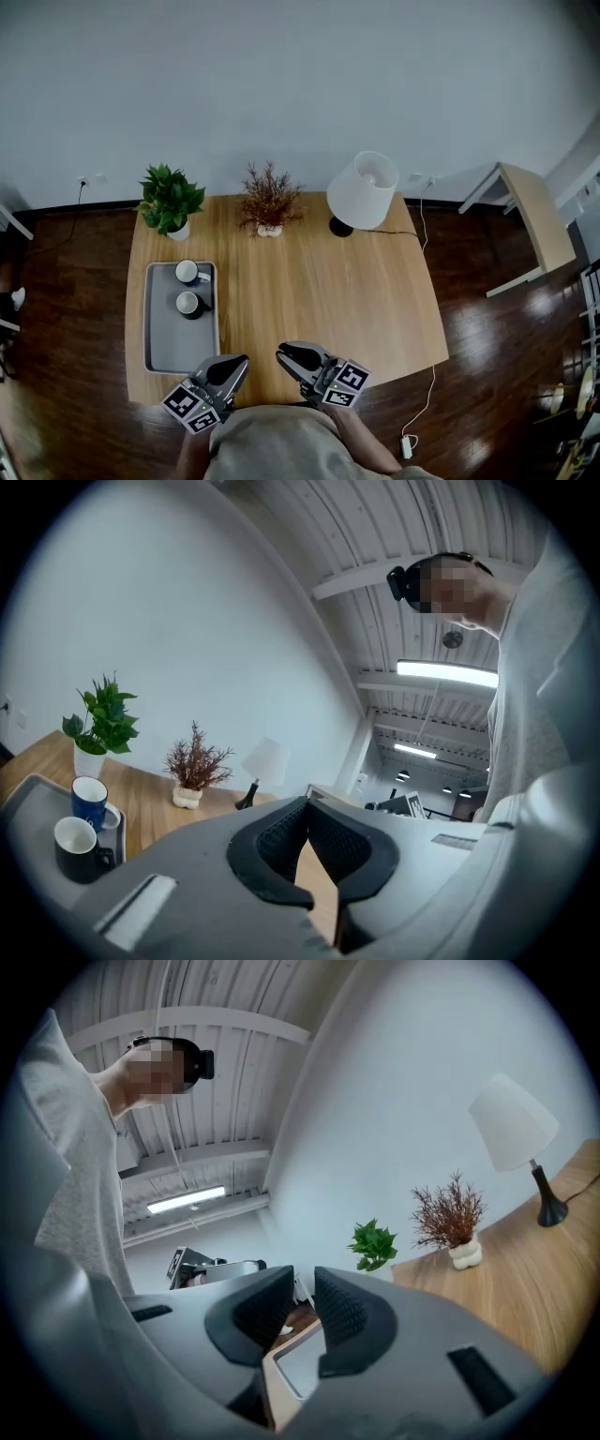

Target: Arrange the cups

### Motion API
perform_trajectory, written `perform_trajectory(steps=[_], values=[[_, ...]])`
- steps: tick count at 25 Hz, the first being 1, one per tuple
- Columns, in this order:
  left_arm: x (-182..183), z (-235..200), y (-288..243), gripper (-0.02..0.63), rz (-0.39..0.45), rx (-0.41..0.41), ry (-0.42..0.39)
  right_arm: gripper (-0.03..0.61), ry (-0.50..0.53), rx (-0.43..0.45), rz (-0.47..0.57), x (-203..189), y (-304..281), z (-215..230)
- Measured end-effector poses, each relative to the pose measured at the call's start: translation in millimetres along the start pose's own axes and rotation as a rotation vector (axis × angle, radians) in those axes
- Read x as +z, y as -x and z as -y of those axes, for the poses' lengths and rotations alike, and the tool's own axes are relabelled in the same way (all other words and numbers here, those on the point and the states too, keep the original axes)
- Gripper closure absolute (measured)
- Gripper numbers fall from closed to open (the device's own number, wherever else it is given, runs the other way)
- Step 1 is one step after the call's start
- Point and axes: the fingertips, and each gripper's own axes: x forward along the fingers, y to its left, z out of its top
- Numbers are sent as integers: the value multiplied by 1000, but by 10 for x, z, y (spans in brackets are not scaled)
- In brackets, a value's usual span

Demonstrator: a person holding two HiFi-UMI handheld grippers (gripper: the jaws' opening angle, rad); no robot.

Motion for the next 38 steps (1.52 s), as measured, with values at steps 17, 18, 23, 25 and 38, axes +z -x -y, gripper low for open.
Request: perform_trajectory(steps=[17, 18, 23, 25, 38], values=[[64, -24, 54, 619, 66, -20, 35, 511, 0, -1, -32, -70, -55, -71], [70, -36, 65, 618, 69, -16, 36, 511, 1, 2, -33, -66, -69, -75], [96, -68, 103, 619, 83, -4, 36, 511, 2, 11, -40, -66, -112, -90], [111, -72, 111, 619, 87, -2, 35, 511, 2, 16, -44, -62, -133, -101], [120, -79, 163, 620, 97, 6, 39, 511, 12, 29, -61, -73, -201, -156]])
